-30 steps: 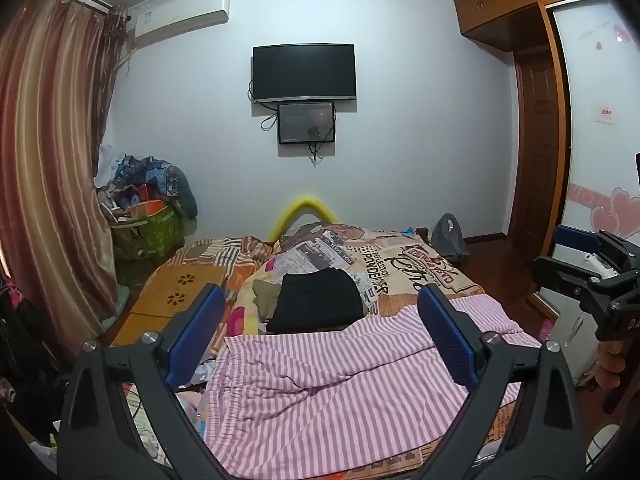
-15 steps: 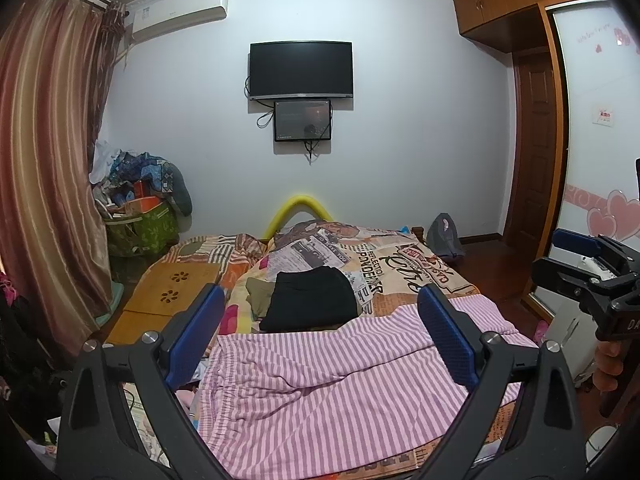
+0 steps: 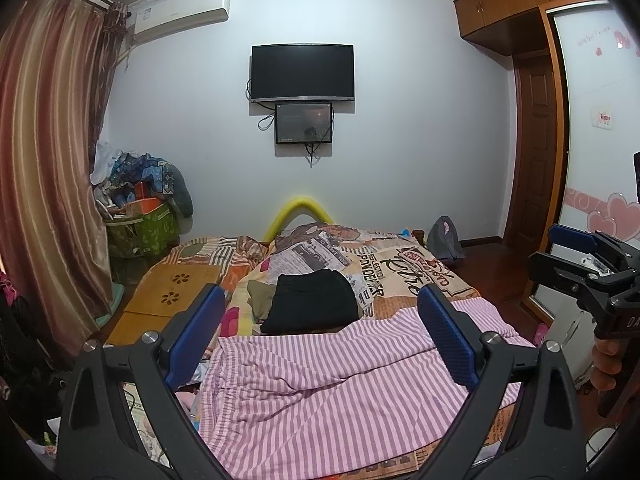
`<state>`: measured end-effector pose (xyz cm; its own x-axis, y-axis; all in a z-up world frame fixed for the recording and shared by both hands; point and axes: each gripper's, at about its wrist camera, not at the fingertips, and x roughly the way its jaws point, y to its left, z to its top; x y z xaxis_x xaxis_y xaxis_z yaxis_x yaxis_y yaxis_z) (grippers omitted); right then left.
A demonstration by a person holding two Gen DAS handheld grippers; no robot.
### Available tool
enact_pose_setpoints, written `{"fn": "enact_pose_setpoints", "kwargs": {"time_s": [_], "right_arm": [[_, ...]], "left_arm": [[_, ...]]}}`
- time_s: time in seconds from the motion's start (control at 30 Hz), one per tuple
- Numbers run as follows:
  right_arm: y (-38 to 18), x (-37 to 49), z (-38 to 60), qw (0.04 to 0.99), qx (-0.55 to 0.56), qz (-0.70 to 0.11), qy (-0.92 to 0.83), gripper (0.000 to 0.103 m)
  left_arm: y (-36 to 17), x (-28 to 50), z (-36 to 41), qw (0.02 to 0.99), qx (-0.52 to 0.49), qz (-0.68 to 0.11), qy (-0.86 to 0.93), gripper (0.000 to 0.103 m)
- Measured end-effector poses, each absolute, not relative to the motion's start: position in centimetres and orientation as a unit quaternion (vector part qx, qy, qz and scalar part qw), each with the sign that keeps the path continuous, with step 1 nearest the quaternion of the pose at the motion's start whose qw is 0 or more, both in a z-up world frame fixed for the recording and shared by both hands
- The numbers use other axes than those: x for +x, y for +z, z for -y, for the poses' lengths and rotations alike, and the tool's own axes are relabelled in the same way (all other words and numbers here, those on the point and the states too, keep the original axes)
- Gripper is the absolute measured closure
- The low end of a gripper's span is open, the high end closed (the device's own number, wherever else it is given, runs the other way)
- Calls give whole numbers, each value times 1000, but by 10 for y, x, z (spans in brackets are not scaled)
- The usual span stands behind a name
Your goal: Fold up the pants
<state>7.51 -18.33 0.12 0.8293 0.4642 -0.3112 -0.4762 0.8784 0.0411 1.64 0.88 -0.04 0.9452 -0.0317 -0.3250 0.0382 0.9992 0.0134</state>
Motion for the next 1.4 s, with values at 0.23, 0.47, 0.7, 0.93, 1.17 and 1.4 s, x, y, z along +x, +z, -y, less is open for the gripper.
{"fn": "enact_pose_setpoints", "kwargs": {"time_s": [0.23,0.47,0.7,0.93,1.17,1.4], "right_arm": [[3,75,178,956,-23,-152,250,0],[1,76,177,955,-21,-152,254,0],[0,76,177,955,-21,-152,252,0],[-1,76,176,955,-19,-154,251,0],[-5,78,175,954,-22,-157,255,0],[-9,85,176,952,-22,-166,255,0]], "left_arm": [[-1,14,-8,987,10,-160,-15,5],[-2,13,-9,987,10,-159,-15,5],[-1,13,-11,987,9,-160,-17,5],[-1,12,-10,987,8,-160,-17,5],[-2,16,-12,987,3,-162,-14,5],[-6,28,-15,985,1,-172,-10,5]]}}
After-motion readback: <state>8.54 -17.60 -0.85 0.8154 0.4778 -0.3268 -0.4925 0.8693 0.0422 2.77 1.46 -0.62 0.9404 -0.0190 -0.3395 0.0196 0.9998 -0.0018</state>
